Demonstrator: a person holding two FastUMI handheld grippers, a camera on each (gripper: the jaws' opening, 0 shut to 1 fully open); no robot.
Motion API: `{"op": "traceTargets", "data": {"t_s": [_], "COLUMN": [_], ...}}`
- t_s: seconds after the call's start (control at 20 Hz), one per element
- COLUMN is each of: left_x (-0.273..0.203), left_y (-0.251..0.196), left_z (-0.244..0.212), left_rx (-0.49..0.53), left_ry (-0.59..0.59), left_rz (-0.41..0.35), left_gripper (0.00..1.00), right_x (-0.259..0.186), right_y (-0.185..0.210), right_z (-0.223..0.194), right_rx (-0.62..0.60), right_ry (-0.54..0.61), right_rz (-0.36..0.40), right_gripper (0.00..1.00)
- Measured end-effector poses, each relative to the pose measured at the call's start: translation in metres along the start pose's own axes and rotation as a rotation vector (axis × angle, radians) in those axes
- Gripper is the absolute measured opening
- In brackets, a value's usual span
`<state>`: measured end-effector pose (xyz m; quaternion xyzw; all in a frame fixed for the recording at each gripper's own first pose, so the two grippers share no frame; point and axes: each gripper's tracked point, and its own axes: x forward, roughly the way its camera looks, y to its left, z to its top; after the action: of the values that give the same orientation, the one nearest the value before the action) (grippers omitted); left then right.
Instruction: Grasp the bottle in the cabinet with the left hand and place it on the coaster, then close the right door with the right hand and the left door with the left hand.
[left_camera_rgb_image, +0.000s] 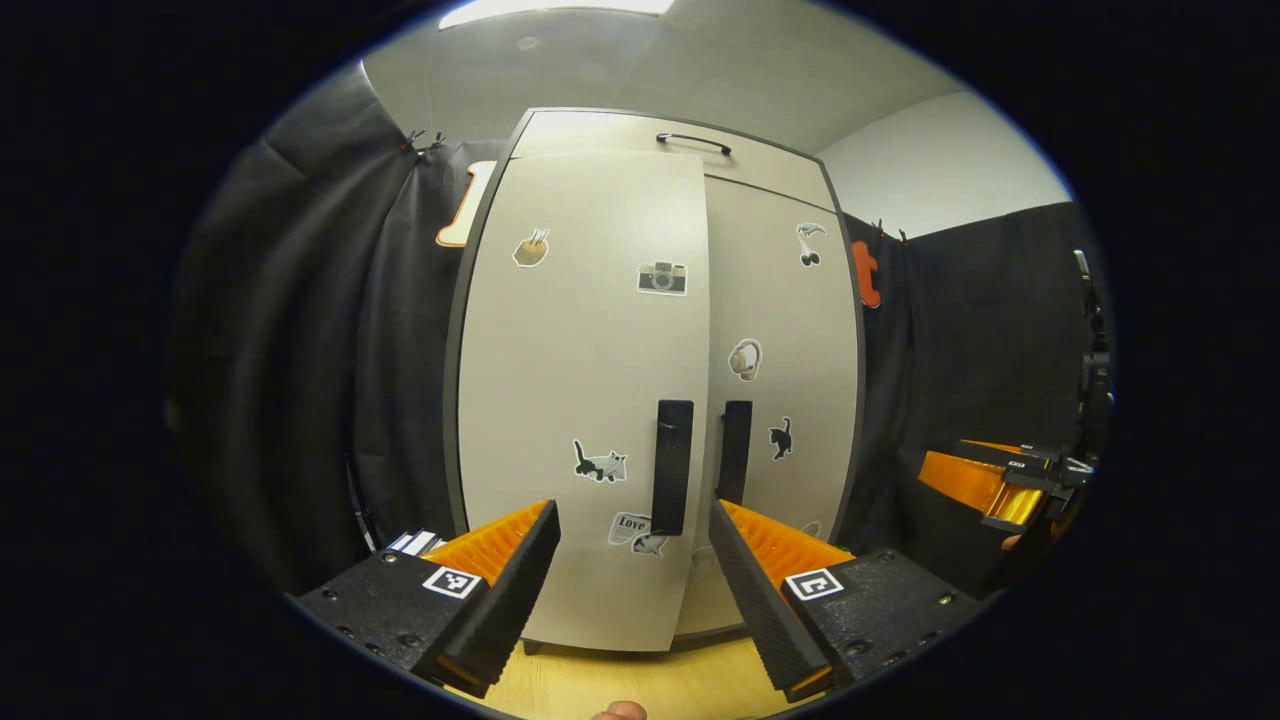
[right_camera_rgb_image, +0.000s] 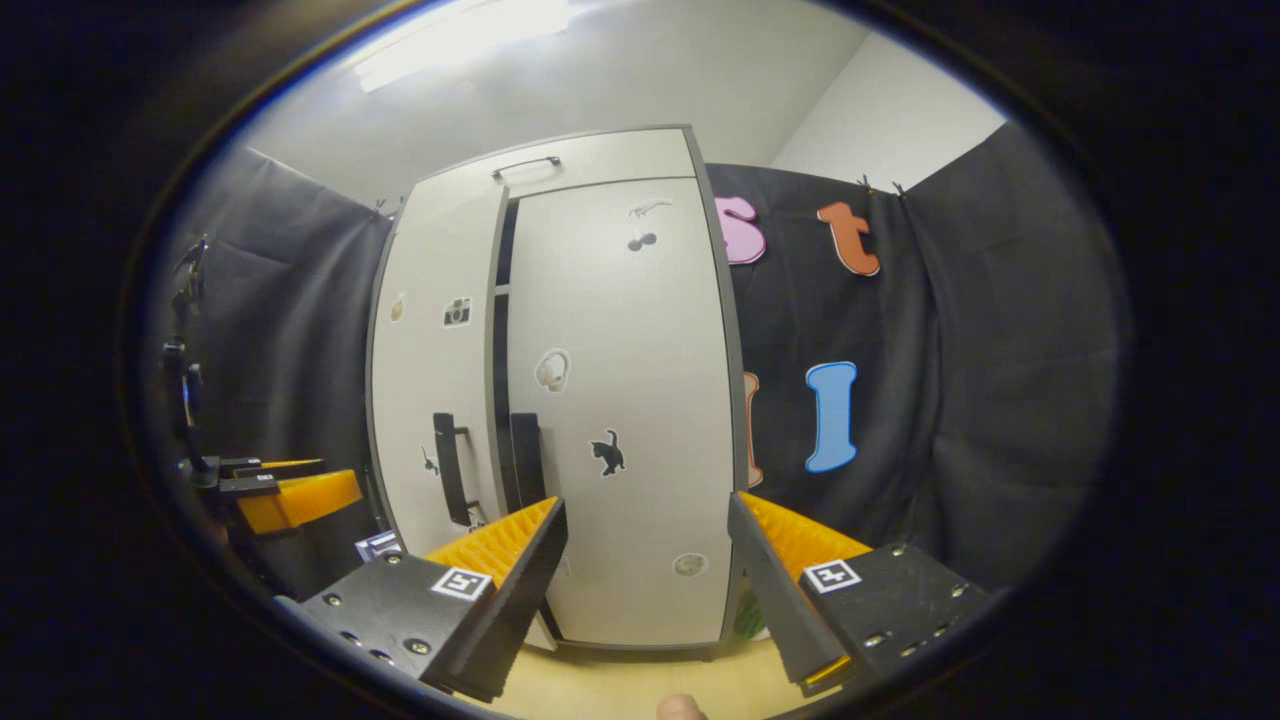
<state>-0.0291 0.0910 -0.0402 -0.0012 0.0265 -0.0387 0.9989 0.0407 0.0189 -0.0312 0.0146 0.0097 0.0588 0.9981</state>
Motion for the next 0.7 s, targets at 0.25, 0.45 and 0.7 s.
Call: {"op": "traceTargets", "data": {"t_s": [0.25,0.45,0.7], "left_x": [-0.0013,-0.0023,-0.0025], "left_y": [-0.001,-0.0009,-0.0015], "left_z": [0.0006,0.0,-0.0002], "left_rx": [0.0,0.001,0.005], "left_ry": [0.0,0.003,0.003], "left_rz": [-0.001,0.001,0.002], "left_gripper": [0.95,0.95,0.95], "right_x": [-0.0018,-0.0032,-0.0057], "right_y": [0.0014,0.0008,-0.0008], "right_z": [0.0014,0.0001,-0.0014], "right_rx": [0.0,0.0,0.002], "right_ry": [-0.001,0.0,0.001], "right_rz": [0.003,0.003,0.0], "right_gripper": [0.98,0.98,0.98]}}
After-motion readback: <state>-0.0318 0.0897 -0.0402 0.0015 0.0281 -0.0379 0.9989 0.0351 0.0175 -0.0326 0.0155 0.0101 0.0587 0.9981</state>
